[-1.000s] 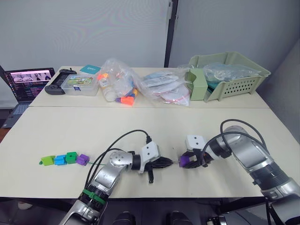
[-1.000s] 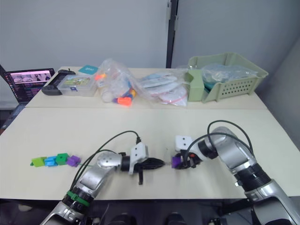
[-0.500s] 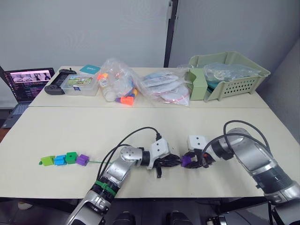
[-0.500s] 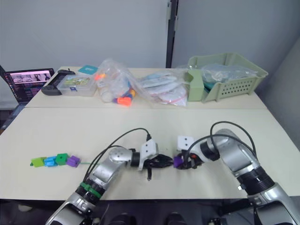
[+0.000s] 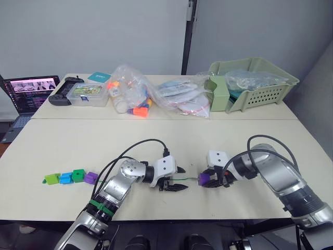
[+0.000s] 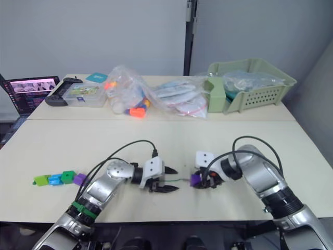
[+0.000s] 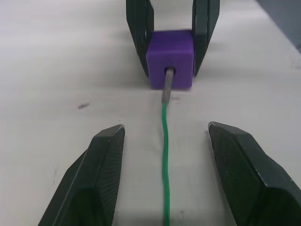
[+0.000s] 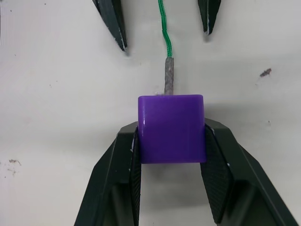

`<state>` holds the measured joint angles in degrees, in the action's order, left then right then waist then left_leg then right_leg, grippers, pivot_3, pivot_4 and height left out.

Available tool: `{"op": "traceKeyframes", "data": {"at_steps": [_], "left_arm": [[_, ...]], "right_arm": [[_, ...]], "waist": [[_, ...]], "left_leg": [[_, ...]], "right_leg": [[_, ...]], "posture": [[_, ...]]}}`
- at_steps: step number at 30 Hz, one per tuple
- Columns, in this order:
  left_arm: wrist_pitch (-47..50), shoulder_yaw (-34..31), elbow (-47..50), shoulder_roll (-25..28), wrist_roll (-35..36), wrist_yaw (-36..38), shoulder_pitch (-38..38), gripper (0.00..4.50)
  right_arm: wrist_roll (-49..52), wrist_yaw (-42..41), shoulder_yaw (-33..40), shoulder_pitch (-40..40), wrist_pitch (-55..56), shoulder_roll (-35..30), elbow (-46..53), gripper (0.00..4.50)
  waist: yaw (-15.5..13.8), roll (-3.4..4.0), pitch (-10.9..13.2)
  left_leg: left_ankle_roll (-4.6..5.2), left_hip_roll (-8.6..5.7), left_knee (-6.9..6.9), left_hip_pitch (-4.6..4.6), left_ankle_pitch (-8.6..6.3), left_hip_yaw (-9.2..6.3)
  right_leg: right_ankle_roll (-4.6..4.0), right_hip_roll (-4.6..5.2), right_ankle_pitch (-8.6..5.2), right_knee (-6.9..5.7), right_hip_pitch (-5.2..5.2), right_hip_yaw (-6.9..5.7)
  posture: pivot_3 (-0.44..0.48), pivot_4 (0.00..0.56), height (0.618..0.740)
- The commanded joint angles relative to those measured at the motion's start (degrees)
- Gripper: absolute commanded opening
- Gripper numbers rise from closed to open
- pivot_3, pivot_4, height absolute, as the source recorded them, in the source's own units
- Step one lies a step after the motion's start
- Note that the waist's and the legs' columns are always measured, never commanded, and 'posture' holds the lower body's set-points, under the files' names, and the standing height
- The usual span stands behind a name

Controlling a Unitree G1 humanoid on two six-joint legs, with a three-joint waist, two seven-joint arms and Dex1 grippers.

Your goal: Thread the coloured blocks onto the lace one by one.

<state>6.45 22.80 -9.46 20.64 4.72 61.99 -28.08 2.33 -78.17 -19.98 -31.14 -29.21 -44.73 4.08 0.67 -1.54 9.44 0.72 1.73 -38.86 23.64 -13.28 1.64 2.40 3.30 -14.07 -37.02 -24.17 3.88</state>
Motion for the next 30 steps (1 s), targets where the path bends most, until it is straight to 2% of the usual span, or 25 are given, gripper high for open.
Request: {"op": "traceKeyframes", "data": {"at_steps": [1,2,9,10,30], "left_arm": [[0.1,0.1,1.5,0.1,-0.2,0.5,-0.7,3.00],[0.1,0.4,0.8,0.1,-0.6,0.6,-1.2,2.43],[0.6,0.9,-0.6,-1.3,-0.4,1.0,-3.0,0.19],[0.9,0.9,-0.3,-1.2,-0.2,1.3,-2.8,0.00],[1.4,0.2,0.3,-1.8,0.2,0.8,-1.9,0.00]], "right_arm": [[0.5,0.2,-0.6,-0.5,0.9,0.6,0.3,1.19],[0.5,0.2,-0.7,-0.5,1.0,0.7,0.3,1.19],[0.3,0.2,-1.2,-1.0,1.4,1.2,0.1,1.19],[0.3,0.2,-1.2,-1.0,1.5,1.2,0.0,1.19],[-1.6,1.8,-4.5,-3.4,2.1,6.5,-2.0,1.19]], "waist": [[0.0,0.00,0.0],[0.0,0.00,0.0],[0.1,0.00,0.0],[0.2,0.00,0.0],[0.6,-0.01,0.0]], "left_leg": [[0.00,0.00,-0.01,0.00,0.00,0.00],[0.00,0.00,-0.01,0.00,0.00,0.01],[0.00,0.00,0.00,0.00,0.00,0.01],[0.00,0.01,0.01,0.00,0.00,0.01],[0.00,0.09,0.00,-0.14,0.00,0.01]], "right_leg": [[0.00,0.00,0.00,0.00,0.00,0.00],[0.00,0.00,0.00,0.00,0.00,0.00],[0.00,-0.01,0.00,0.00,-0.01,0.00],[0.00,-0.02,0.00,-0.01,-0.01,0.00],[-0.01,-0.10,0.00,-0.07,0.04,0.01]], "posture": [[0.000,0.150,0.740],[0.000,0.150,0.740],[0.000,0.150,0.740],[0.000,0.150,0.740],[0.000,0.150,0.740]]}}
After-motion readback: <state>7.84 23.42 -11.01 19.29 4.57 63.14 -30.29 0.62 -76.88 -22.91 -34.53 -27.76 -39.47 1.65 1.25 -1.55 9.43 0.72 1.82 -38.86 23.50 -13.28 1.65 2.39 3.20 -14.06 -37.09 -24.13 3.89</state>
